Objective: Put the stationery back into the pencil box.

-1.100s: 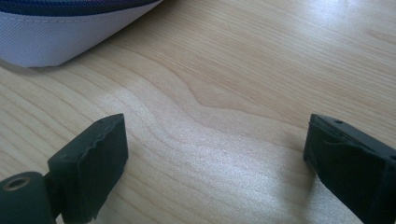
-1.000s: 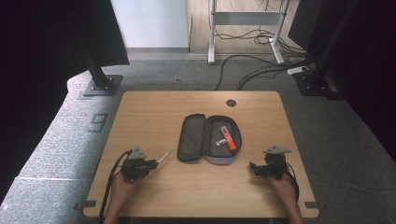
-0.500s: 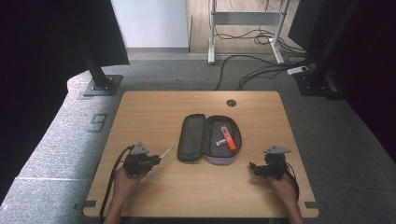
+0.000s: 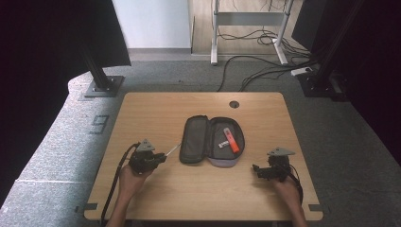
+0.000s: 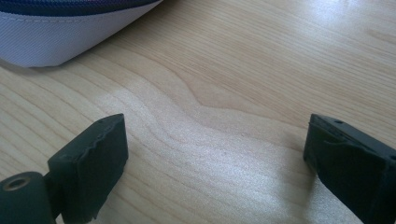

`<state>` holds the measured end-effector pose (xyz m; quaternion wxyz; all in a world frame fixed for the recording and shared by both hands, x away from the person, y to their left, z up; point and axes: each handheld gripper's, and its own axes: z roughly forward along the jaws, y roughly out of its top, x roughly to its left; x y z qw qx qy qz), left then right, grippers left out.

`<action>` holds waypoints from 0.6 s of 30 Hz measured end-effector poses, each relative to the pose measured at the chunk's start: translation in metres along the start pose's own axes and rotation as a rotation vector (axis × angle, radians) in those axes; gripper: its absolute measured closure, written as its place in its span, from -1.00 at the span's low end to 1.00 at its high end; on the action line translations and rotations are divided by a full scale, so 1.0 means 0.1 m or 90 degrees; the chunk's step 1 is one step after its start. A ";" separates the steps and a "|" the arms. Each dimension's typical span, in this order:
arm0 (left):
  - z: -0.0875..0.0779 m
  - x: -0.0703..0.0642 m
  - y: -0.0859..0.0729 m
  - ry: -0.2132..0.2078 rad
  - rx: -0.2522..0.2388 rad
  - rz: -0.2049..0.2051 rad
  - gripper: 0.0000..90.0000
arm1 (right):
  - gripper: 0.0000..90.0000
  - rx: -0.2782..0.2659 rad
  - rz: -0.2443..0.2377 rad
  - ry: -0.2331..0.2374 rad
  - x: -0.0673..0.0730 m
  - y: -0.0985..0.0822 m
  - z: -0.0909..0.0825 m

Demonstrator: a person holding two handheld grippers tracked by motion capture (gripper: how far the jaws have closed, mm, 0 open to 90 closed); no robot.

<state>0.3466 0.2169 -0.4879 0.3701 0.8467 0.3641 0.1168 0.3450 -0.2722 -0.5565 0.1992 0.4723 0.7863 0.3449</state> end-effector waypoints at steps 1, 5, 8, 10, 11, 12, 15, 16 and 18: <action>0.01 -0.01 0.02 0.000 -0.002 0.000 0.78 | -0.86 0.000 0.000 0.000 0.00 0.00 0.00; 0.03 -0.02 0.08 -0.006 -0.004 0.002 0.78 | -0.86 0.000 0.000 0.000 0.00 0.00 0.00; 0.05 -0.04 0.13 -0.004 -0.002 0.004 0.78 | -0.86 0.000 0.000 0.000 0.00 0.00 0.00; 0.06 -0.04 0.16 -0.005 -0.002 0.005 0.78 | -0.86 0.000 0.000 0.000 0.00 0.00 0.00; 0.07 -0.05 0.17 -0.003 -0.002 0.007 0.78 | -0.86 0.000 0.000 0.000 0.00 0.00 0.00; 0.08 -0.05 0.19 -0.005 -0.005 0.006 0.78 | -0.86 0.000 0.000 0.000 0.00 0.00 0.00; 0.11 -0.06 0.23 -0.002 -0.001 0.009 0.78 | -0.86 0.000 0.000 0.000 0.00 0.00 0.00; 0.12 -0.06 0.25 -0.004 -0.001 0.008 0.78 | -0.86 0.000 0.000 0.000 0.00 0.00 0.00; 0.14 -0.07 0.28 -0.005 0.000 0.011 0.78 | -0.86 0.000 0.000 0.000 0.00 0.00 0.00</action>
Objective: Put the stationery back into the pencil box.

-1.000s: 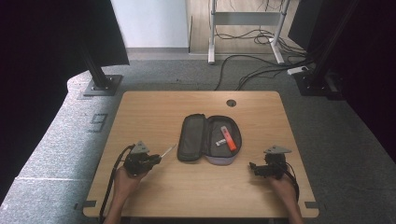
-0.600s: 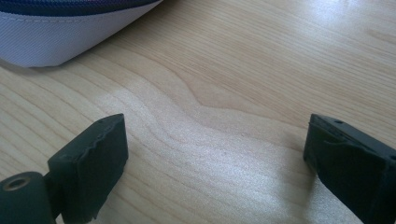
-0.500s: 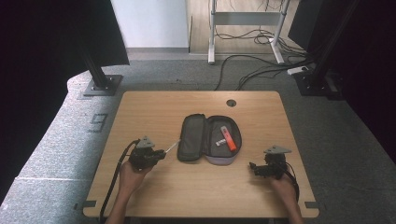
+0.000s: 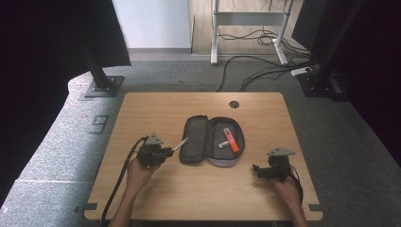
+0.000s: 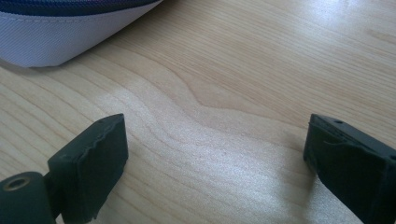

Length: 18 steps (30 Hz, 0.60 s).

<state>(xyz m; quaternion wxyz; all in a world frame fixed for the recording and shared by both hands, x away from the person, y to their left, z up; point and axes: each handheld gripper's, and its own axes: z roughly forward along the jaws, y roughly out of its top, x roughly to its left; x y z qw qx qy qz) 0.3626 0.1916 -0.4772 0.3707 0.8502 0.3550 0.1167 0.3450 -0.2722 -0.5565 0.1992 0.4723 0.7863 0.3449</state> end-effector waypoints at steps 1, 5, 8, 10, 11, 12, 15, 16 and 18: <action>0.01 -0.01 0.02 0.000 0.000 0.001 0.78 | -0.86 0.000 0.000 0.000 0.00 0.00 0.00; 0.04 -0.03 0.07 -0.004 -0.003 0.003 0.78 | -0.86 0.000 0.000 0.000 0.00 0.00 0.00; 0.06 -0.04 0.12 -0.004 0.000 0.010 0.78 | -0.86 0.000 0.000 0.000 0.00 0.00 0.00; 0.07 -0.04 0.15 -0.007 -0.006 0.010 0.78 | -0.86 0.000 0.000 0.000 0.00 0.00 0.00; 0.07 -0.04 0.16 -0.010 -0.006 0.008 0.78 | -0.86 0.000 0.000 0.000 0.00 0.00 0.00; 0.08 -0.05 0.17 -0.006 -0.003 0.012 0.78 | -0.86 0.000 0.000 0.000 0.00 0.00 0.00; 0.11 -0.06 0.21 -0.008 -0.001 0.016 0.78 | -0.86 0.000 0.000 0.000 0.00 0.00 0.00; 0.11 -0.07 0.23 -0.008 0.000 0.019 0.78 | -0.86 0.000 0.000 0.000 0.00 0.00 0.00; 0.13 -0.08 0.26 -0.012 -0.004 0.020 0.78 | -0.86 0.000 0.000 0.000 0.00 0.00 0.00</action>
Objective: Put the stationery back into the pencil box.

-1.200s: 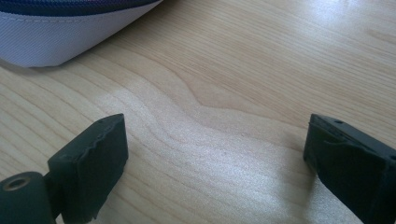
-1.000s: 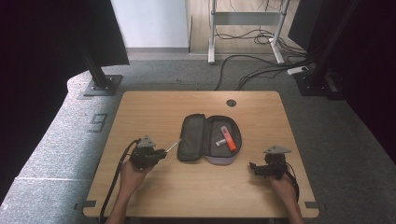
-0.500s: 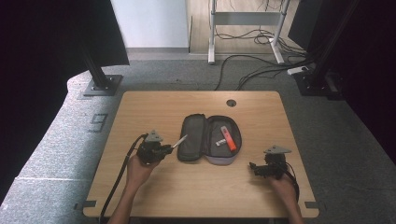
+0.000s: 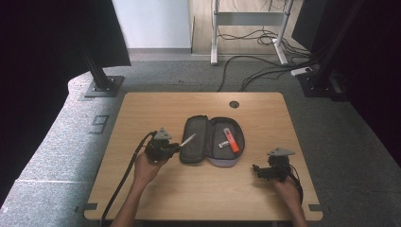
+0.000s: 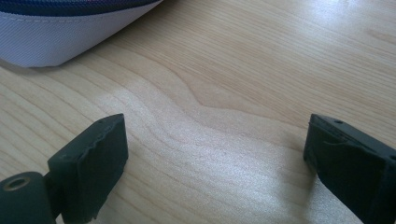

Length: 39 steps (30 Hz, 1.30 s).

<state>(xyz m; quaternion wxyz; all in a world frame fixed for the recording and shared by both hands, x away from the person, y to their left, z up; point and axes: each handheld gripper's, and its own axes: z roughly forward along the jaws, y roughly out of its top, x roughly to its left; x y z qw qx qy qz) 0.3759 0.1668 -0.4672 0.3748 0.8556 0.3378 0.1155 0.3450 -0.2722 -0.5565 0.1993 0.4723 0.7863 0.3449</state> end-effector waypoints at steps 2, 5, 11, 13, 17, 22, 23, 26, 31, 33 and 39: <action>0.01 0.00 0.02 -0.002 0.002 0.001 0.78 | -0.86 0.000 0.000 0.000 0.00 0.00 0.00; 0.04 -0.02 0.07 0.000 0.005 0.007 0.78 | -0.86 0.000 0.000 0.000 0.00 0.00 0.00; 0.08 -0.05 0.16 -0.002 0.003 0.014 0.78 | -0.86 0.000 0.000 0.000 0.00 0.00 0.00; 0.09 -0.06 0.19 -0.002 0.005 0.018 0.78 | -0.86 0.000 0.000 0.000 0.00 0.00 0.00; 0.11 -0.08 0.23 -0.006 -0.003 0.018 0.78 | -0.86 0.000 0.000 0.000 0.00 0.00 0.00; 0.15 -0.07 0.27 -0.006 0.000 0.017 0.78 | -0.86 0.000 0.000 0.000 0.00 0.00 0.00; 0.16 -0.08 0.28 -0.006 0.000 0.018 0.78 | -0.86 0.000 0.000 0.000 0.00 0.00 0.00; 0.18 -0.10 0.33 -0.006 -0.001 0.023 0.78 | -0.86 0.000 0.000 0.000 0.00 0.00 0.00; 0.23 -0.14 0.41 -0.006 0.002 0.032 0.78 | -0.86 0.000 0.000 0.000 0.00 0.00 0.00; 0.26 -0.16 0.45 -0.010 -0.002 0.034 0.78 | -0.86 0.000 0.000 0.000 0.00 0.00 0.00; 0.35 -0.20 0.53 -0.011 0.004 0.041 0.78 | -0.86 0.000 0.000 0.000 0.00 0.00 0.00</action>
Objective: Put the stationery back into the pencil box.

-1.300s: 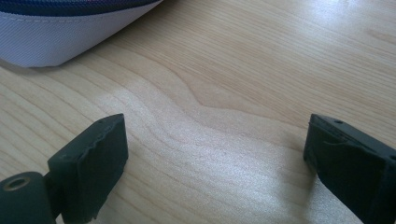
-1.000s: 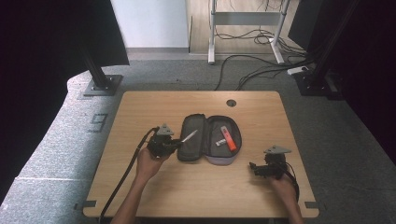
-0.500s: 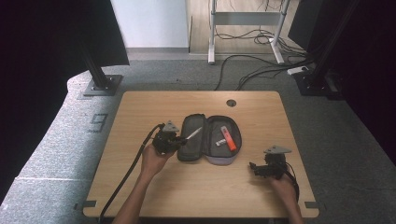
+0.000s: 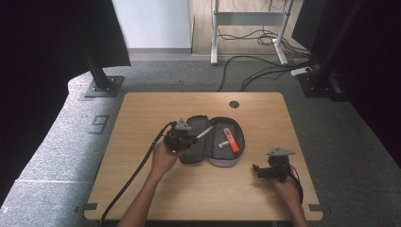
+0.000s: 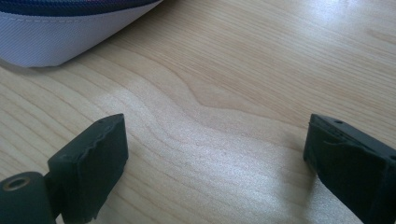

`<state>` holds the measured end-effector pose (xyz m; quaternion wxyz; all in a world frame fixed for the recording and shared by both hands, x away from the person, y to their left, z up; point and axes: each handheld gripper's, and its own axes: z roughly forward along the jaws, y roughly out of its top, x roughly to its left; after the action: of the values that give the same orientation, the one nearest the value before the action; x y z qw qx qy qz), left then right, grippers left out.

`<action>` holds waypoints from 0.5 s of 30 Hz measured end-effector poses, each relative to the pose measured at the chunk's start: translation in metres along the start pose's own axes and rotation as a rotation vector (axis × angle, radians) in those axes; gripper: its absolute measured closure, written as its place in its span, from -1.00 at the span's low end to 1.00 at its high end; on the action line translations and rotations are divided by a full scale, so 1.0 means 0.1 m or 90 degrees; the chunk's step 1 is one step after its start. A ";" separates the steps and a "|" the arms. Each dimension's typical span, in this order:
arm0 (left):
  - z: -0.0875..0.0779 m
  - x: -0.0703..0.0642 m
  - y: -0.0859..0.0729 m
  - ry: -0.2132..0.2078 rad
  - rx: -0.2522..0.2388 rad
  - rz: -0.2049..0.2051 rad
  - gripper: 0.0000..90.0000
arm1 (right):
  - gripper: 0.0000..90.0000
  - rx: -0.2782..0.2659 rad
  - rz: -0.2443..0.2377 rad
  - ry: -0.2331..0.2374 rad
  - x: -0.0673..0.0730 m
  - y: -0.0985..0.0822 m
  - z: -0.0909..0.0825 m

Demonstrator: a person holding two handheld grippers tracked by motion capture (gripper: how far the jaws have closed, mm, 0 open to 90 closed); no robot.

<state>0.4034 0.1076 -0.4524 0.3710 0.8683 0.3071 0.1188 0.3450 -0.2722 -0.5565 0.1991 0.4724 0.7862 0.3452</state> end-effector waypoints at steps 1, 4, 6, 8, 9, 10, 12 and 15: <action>0.02 -0.01 0.01 0.000 -0.003 0.001 0.78 | -0.86 0.000 0.001 0.000 0.00 0.00 0.00; 0.06 -0.01 0.06 0.000 0.001 0.004 0.78 | -0.86 0.000 0.000 0.000 0.00 0.00 0.00; 0.09 -0.02 0.09 -0.001 0.003 0.004 0.78 | -0.86 0.000 0.000 0.000 0.00 0.00 0.00; 0.12 -0.01 0.12 -0.007 -0.003 0.000 0.78 | -0.86 0.001 0.000 0.000 0.00 0.00 0.00; 0.12 -0.01 0.13 -0.010 -0.004 -0.002 0.78 | -0.86 0.000 0.000 0.000 0.00 0.00 0.00; 0.14 -0.01 0.15 -0.009 -0.004 -0.002 0.78 | -0.86 0.001 0.000 0.000 0.00 0.00 0.00; 0.16 -0.01 0.18 -0.008 -0.002 -0.002 0.78 | -0.86 0.000 0.000 0.000 0.00 0.00 0.00; 0.21 -0.01 0.22 -0.012 -0.007 -0.006 0.78 | -0.86 -0.001 -0.002 0.000 0.00 0.00 0.00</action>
<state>0.4214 0.0829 -0.4510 0.3791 0.8660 0.3067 0.1105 0.3451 -0.2724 -0.5565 0.2001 0.4713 0.7866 0.3450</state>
